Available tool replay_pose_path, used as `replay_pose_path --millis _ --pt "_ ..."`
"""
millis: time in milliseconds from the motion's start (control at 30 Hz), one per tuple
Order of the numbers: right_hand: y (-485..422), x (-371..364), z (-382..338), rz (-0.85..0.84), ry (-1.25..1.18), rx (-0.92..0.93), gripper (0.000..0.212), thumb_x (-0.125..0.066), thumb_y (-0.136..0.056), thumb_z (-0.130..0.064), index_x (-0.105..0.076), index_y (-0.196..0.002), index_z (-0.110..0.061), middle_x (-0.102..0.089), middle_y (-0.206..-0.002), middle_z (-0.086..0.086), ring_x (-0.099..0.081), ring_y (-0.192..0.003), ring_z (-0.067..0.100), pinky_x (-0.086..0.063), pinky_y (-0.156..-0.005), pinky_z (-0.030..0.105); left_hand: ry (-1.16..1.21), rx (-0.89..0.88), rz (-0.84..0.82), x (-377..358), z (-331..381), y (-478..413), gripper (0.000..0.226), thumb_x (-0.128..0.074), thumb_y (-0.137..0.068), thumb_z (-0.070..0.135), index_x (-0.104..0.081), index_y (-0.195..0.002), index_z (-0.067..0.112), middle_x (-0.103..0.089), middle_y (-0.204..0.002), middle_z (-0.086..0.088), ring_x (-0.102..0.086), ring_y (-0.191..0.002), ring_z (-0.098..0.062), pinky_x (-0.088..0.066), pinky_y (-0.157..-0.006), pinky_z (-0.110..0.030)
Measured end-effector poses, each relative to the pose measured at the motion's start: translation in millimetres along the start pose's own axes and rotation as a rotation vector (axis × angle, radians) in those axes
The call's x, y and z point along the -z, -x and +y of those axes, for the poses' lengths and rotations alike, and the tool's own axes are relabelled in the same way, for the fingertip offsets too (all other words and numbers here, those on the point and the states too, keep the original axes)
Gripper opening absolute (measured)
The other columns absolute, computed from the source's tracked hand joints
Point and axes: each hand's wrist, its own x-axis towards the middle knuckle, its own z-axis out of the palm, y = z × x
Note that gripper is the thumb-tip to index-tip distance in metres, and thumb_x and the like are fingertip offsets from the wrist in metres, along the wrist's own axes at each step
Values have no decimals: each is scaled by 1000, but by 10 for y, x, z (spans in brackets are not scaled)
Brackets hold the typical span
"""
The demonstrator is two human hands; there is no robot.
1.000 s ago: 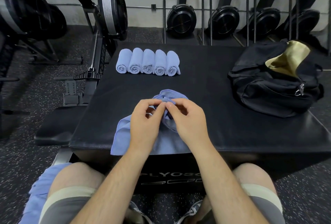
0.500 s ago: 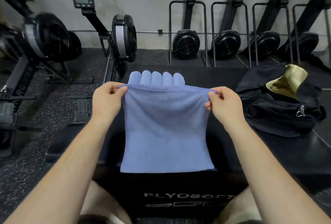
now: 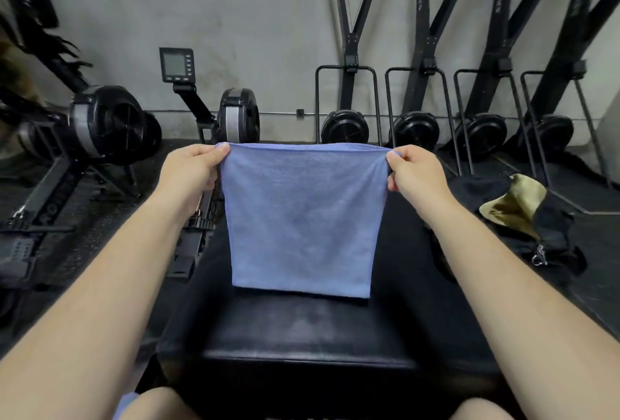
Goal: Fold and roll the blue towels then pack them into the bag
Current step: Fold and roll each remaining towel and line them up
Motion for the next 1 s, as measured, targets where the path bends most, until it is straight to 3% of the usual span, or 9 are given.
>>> replay_pose_path --millis 100,233,400,533,700,833,900,1000 --pt "-58 51 -207 17 -37 26 39 -54 -97 -33 -60 -81 2 -60 -52 -4 -54 -57 15 -55 -76 40 27 -22 32 10 172 -52 20 -73 -92 31 -71 -89 11 -37 -47 9 -25 -42 -11 -21 -40 -18" --pt "-78 143 -449 32 -8 100 40 -55 -100 -35 -52 -69 -9 -53 -51 -3 -44 -48 13 -41 -60 30 40 -63 68 50 415 -93 22 -73 -92 30 -71 -94 8 -42 -46 9 -29 -40 -10 -25 -40 -18" --pt "-109 277 -632 97 -39 171 38 -57 -100 -42 -56 -74 -15 -58 -66 -3 -48 -57 12 -41 -60 28 116 -137 81 116 720 -73 16 -74 -93 25 -71 -89 10 -45 -50 6 -31 -39 -8 -27 -39 -17" --pt "-106 307 -676 111 -15 228 36 -55 -103 -36 -54 -73 -15 -54 -67 -4 -47 -60 12 -37 -58 27 171 -140 83 104 834 -93 5 -76 -91 18 -73 -88 14 -55 -61 2 -36 -44 -9 -34 -45 -20" --pt "-146 254 -587 104 99 203 39 -53 -104 -25 -44 -68 -10 -46 -63 -1 -39 -59 15 -31 -53 24 161 -93 101 -11 766 -119 9 -72 -93 9 -68 -100 7 -65 -75 -3 -60 -47 -2 -46 -48 -14" --pt "-192 172 -460 79 118 137 40 -53 -102 -23 -53 -73 4 -62 -65 14 -48 -61 19 -39 -60 32 178 -17 90 -117 609 -169 9 -70 -93 4 -65 -100 4 -66 -84 -8 -68 -54 -7 -52 -51 -16" --pt "-210 119 -431 56 76 73 30 -52 -103 -22 -63 -84 0 -71 -67 9 -55 -57 11 -45 -62 28 175 21 88 -161 527 -224 15 -70 -93 2 -63 -106 2 -67 -90 -12 -70 -56 -10 -54 -54 -16" --pt "-262 47 -448 48 -82 27 19 -50 -102 -18 -65 -91 -11 -74 -71 2 -66 -59 9 -58 -78 33 196 34 85 -211 485 -328 18 -71 -92 2 -64 -109 -1 -69 -97 -17 -74 -65 -14 -59 -64 -19"
